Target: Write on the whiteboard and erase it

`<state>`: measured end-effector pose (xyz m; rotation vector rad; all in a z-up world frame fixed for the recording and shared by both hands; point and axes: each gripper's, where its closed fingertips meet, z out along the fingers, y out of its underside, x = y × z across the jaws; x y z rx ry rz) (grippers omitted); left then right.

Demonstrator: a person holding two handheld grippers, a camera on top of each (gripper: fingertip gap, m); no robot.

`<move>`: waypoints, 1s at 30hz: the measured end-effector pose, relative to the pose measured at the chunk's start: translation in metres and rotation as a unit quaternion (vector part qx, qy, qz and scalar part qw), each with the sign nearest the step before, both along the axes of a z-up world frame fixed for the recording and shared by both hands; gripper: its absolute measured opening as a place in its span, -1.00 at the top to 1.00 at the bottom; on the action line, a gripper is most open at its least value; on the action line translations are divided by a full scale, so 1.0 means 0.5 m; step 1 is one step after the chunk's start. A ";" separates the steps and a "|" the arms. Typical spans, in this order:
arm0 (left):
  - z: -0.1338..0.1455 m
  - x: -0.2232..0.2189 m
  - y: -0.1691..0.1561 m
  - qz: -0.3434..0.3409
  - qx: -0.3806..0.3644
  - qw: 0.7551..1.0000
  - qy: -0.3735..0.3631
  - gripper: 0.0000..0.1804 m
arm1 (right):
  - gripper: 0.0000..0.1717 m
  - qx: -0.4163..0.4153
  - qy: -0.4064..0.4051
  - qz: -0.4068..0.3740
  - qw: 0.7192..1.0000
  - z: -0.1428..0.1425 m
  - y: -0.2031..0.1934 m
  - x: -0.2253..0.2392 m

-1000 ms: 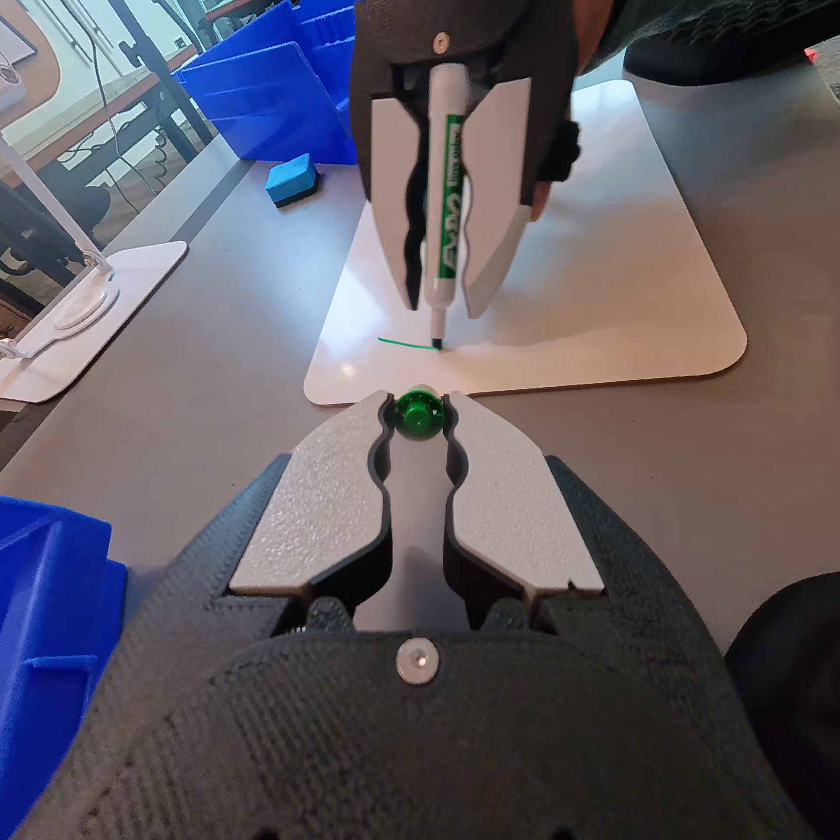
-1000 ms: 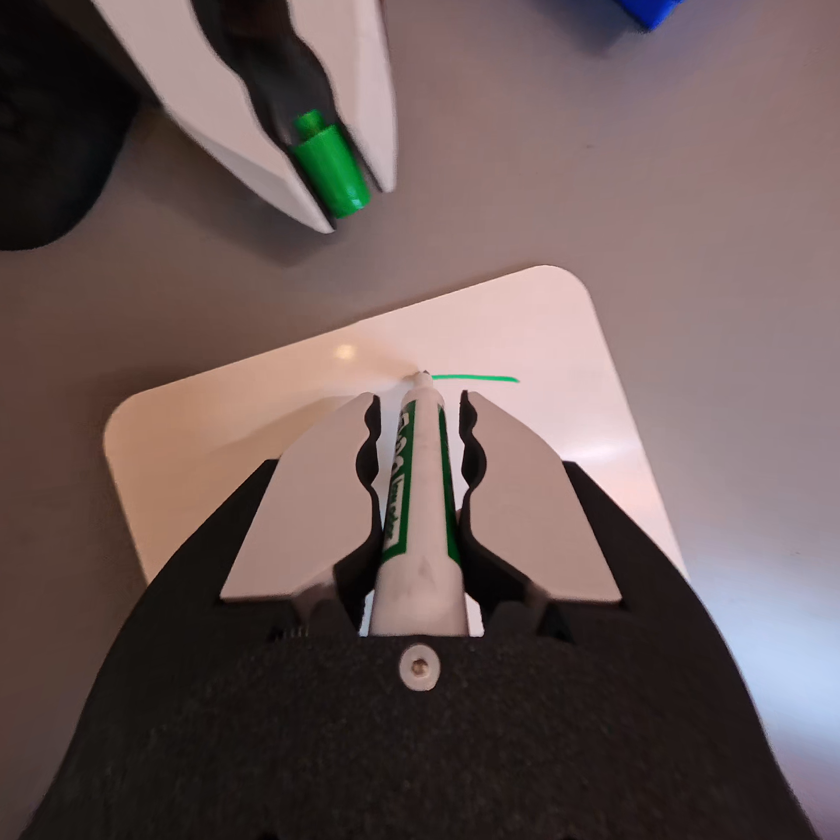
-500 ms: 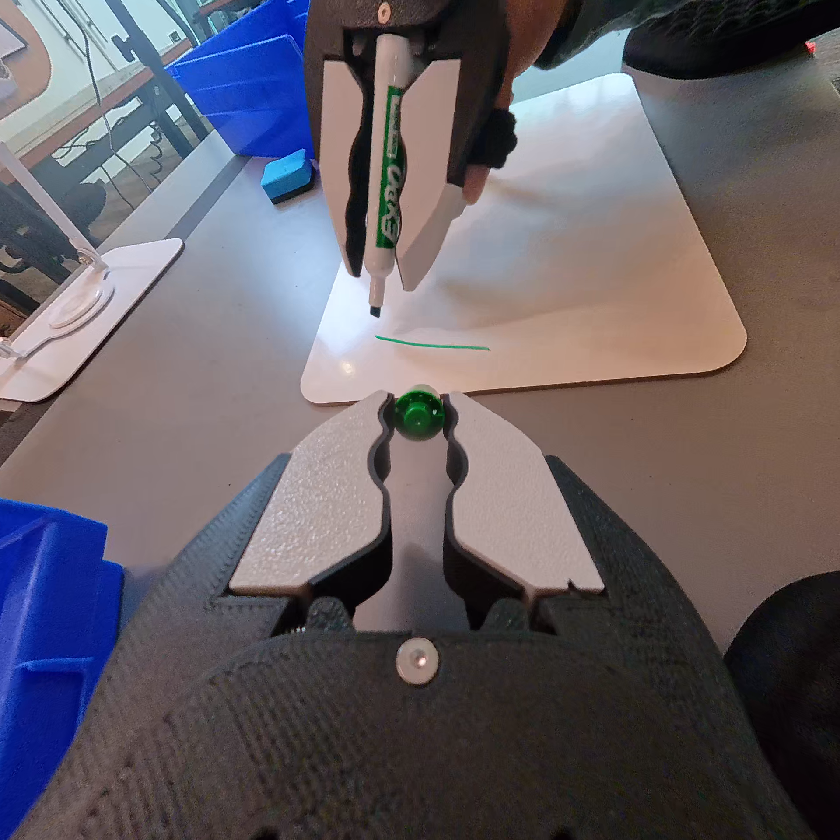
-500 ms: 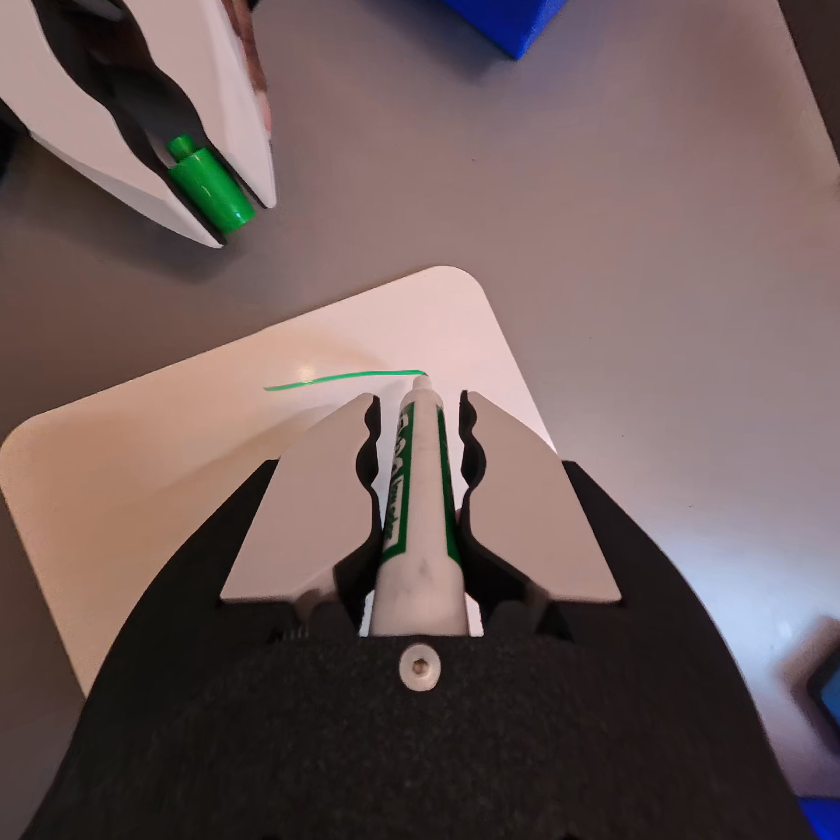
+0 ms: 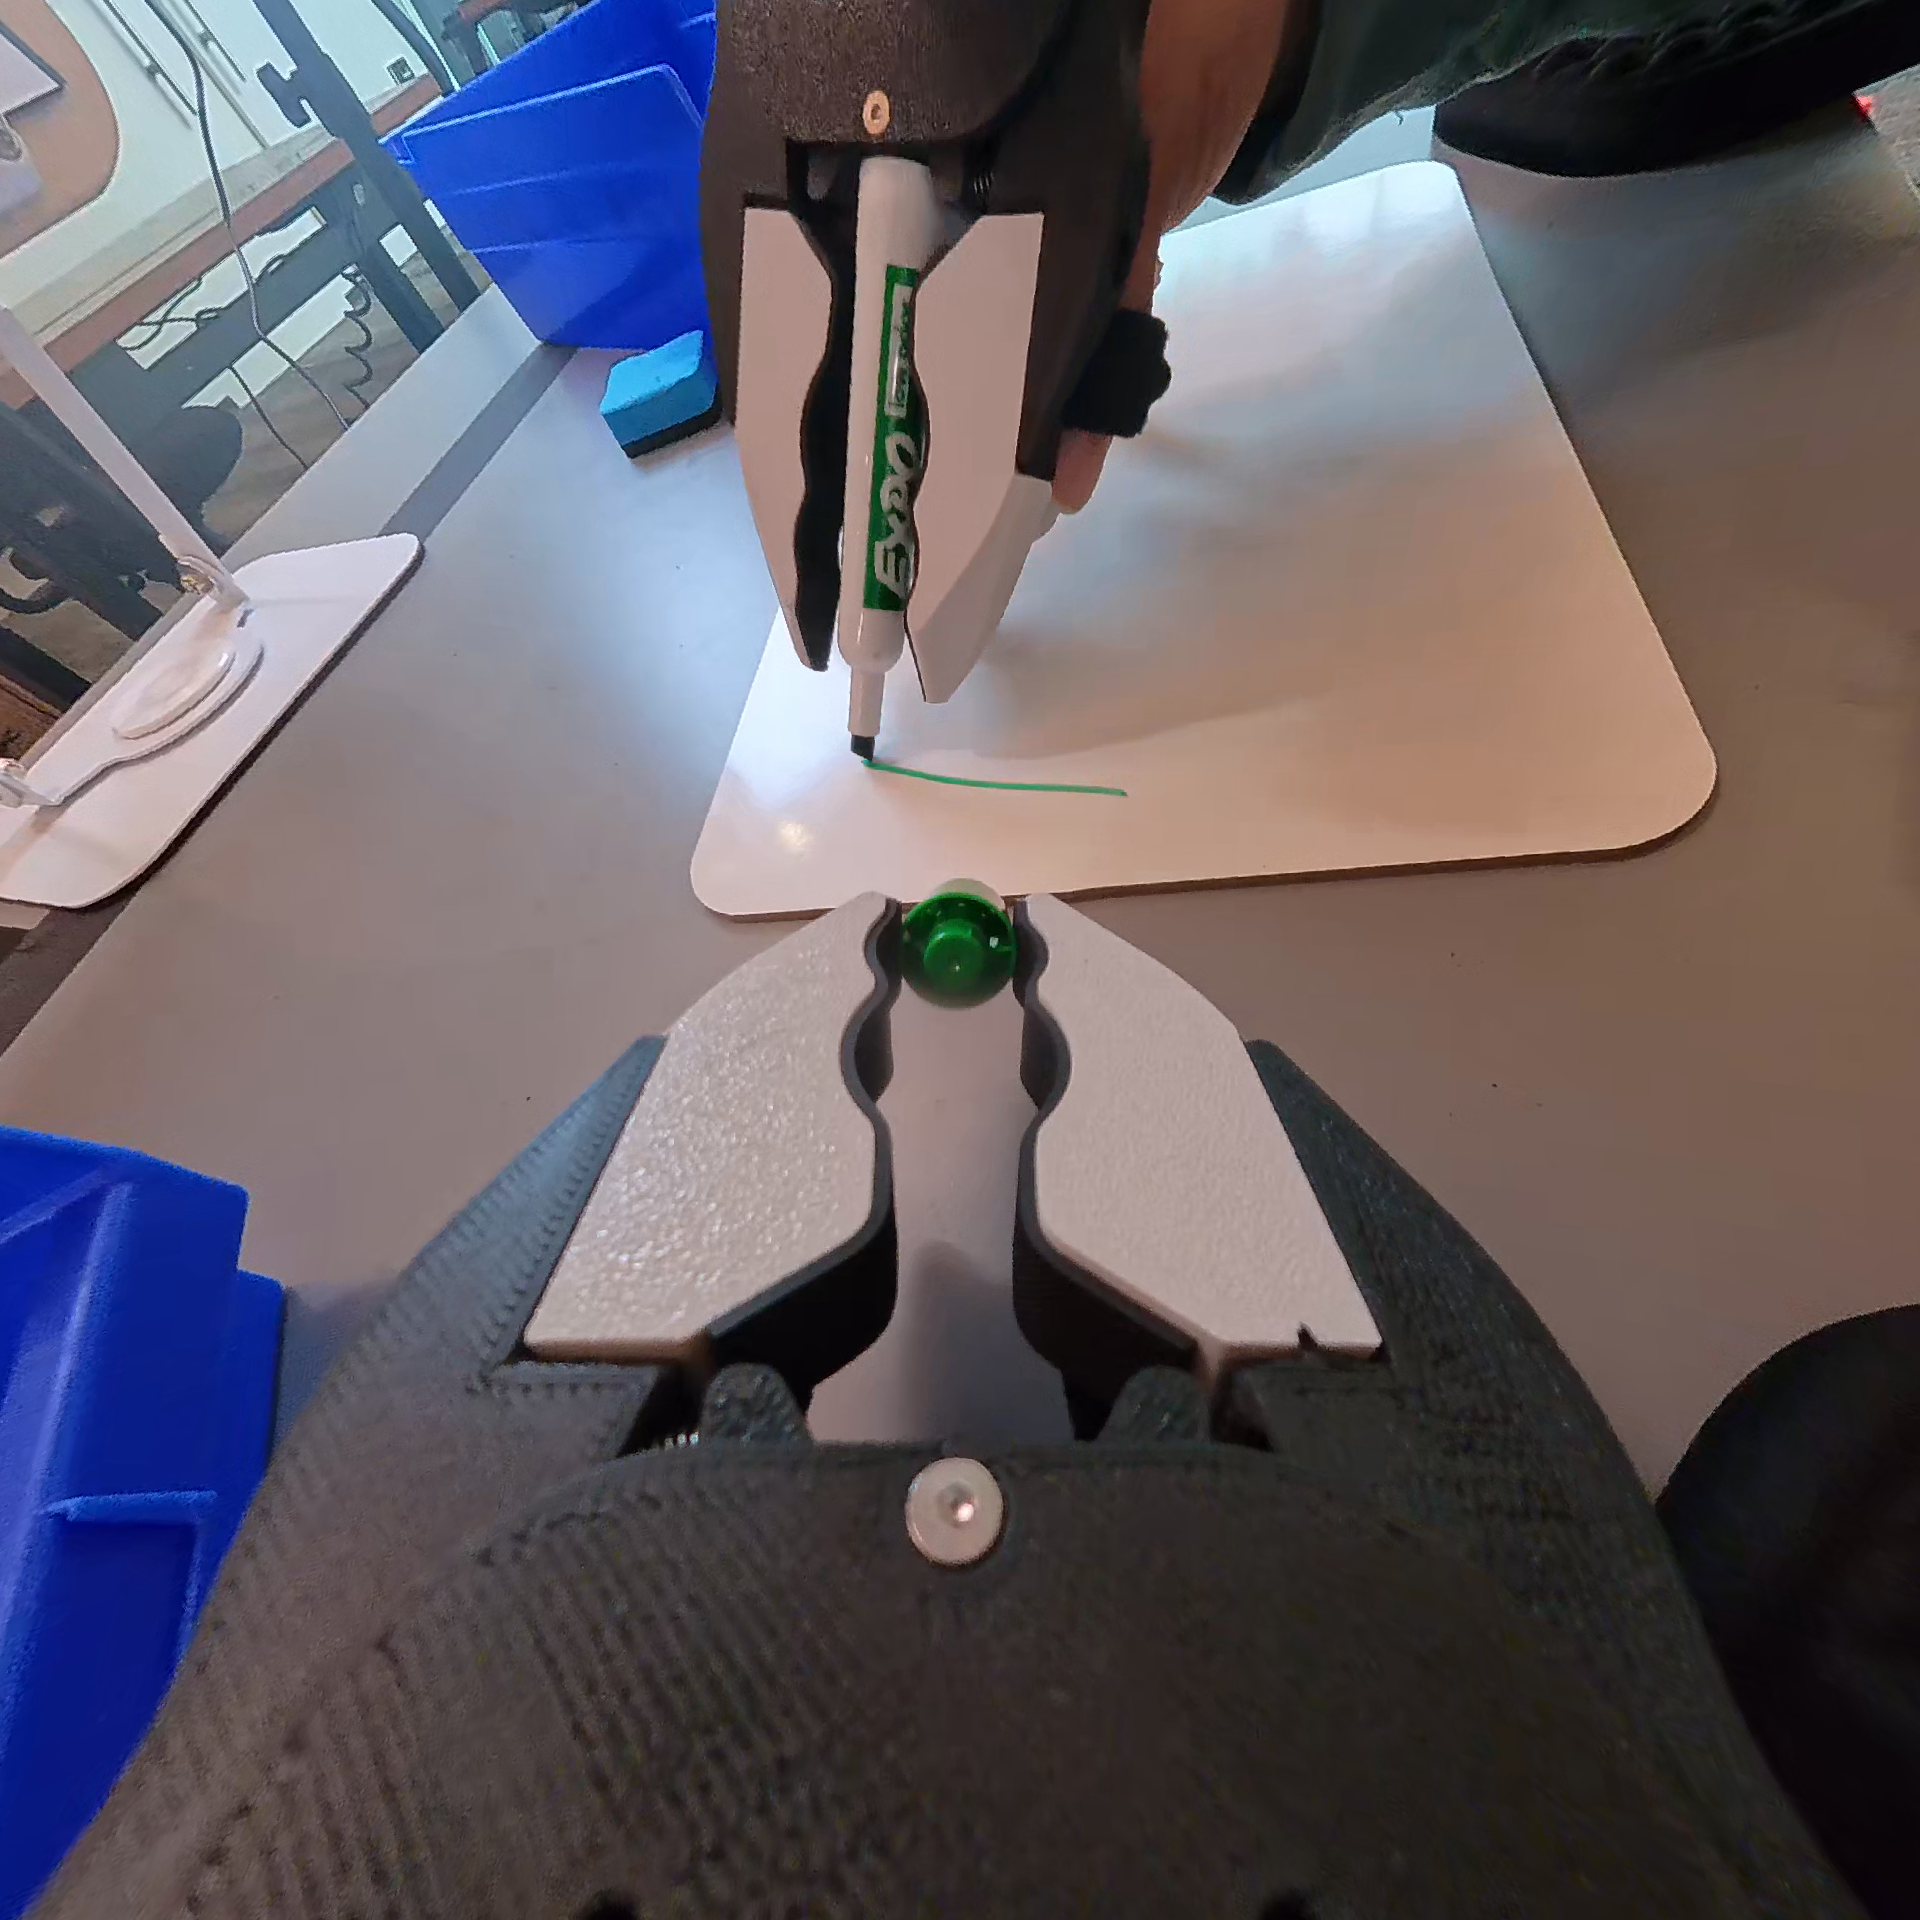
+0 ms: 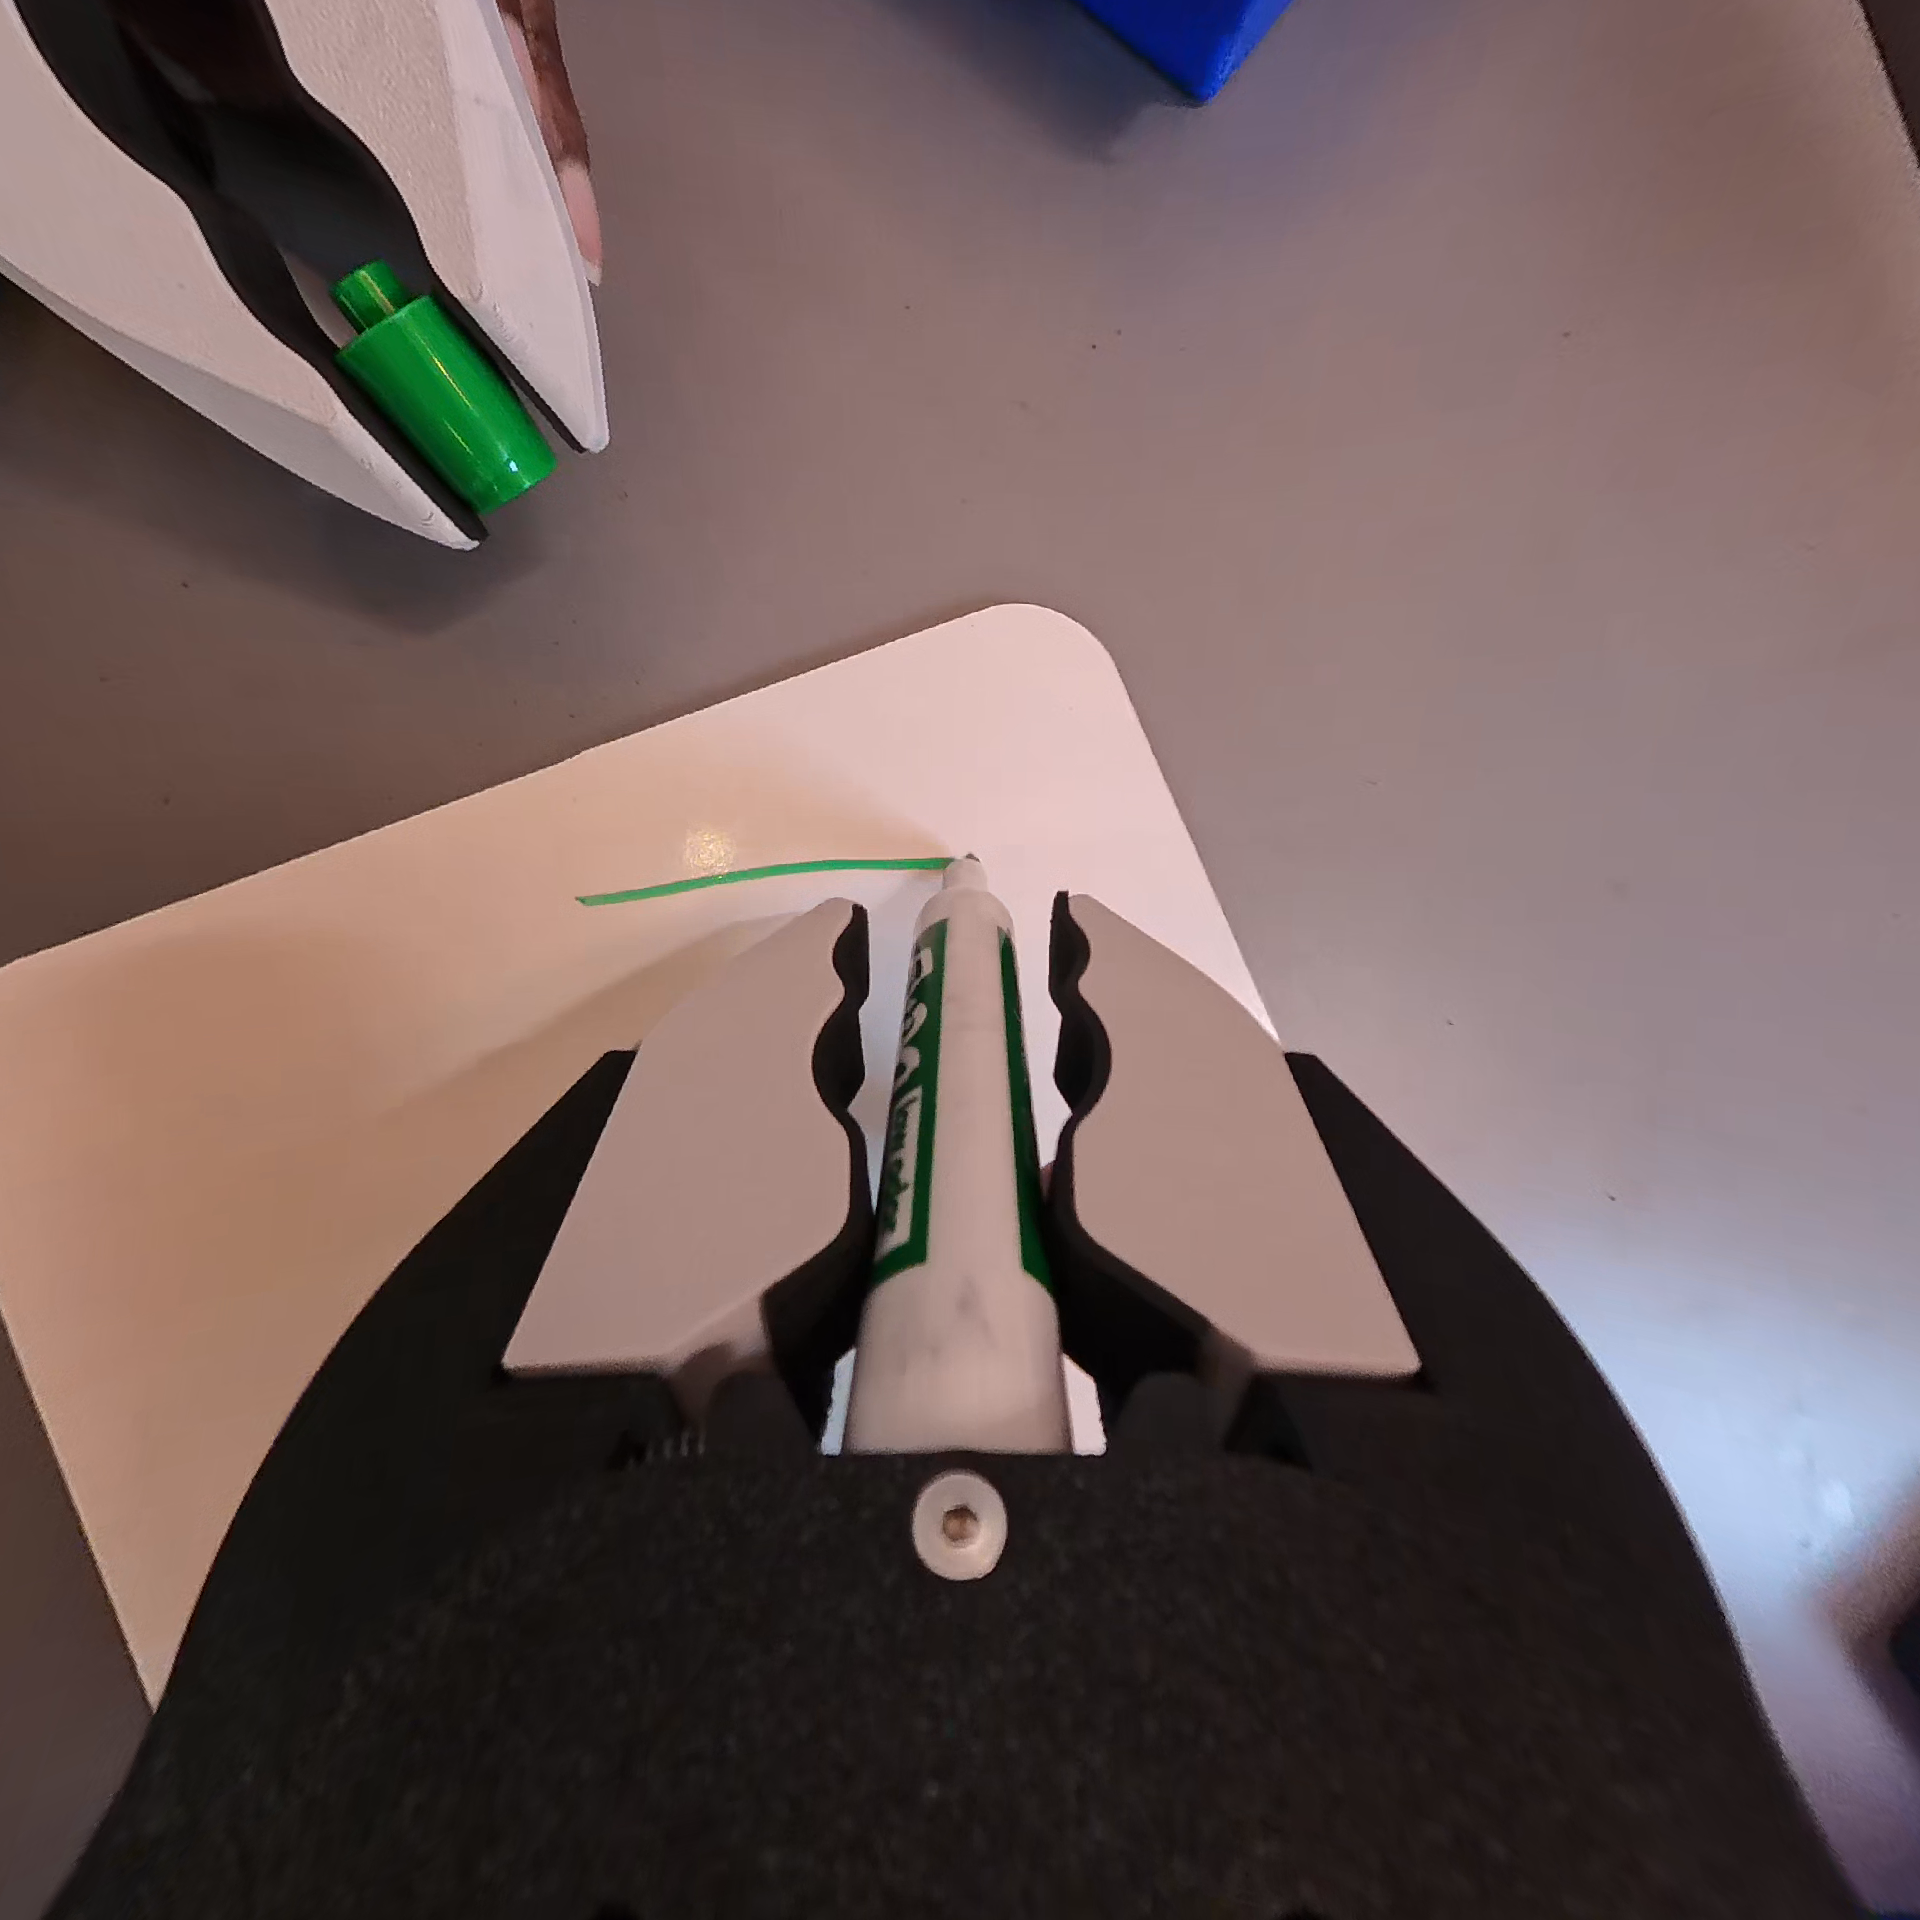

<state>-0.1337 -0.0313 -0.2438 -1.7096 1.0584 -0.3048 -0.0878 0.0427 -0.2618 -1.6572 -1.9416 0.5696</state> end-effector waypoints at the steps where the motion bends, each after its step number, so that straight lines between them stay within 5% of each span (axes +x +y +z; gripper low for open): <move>1: 0.000 0.000 0.000 0.000 0.000 1.000 0.000 0.78 | 0.60 0.002 0.000 0.000 1.000 -0.001 0.000 0.000; 17: -0.002 0.001 0.001 0.001 -0.002 1.000 0.003 0.78 | 0.60 0.004 -0.052 0.026 0.998 0.000 -0.086 0.103; 30: -0.002 0.000 0.000 0.000 -0.004 1.000 0.001 0.78 | 0.60 -0.011 0.001 0.038 0.999 0.004 -0.079 0.013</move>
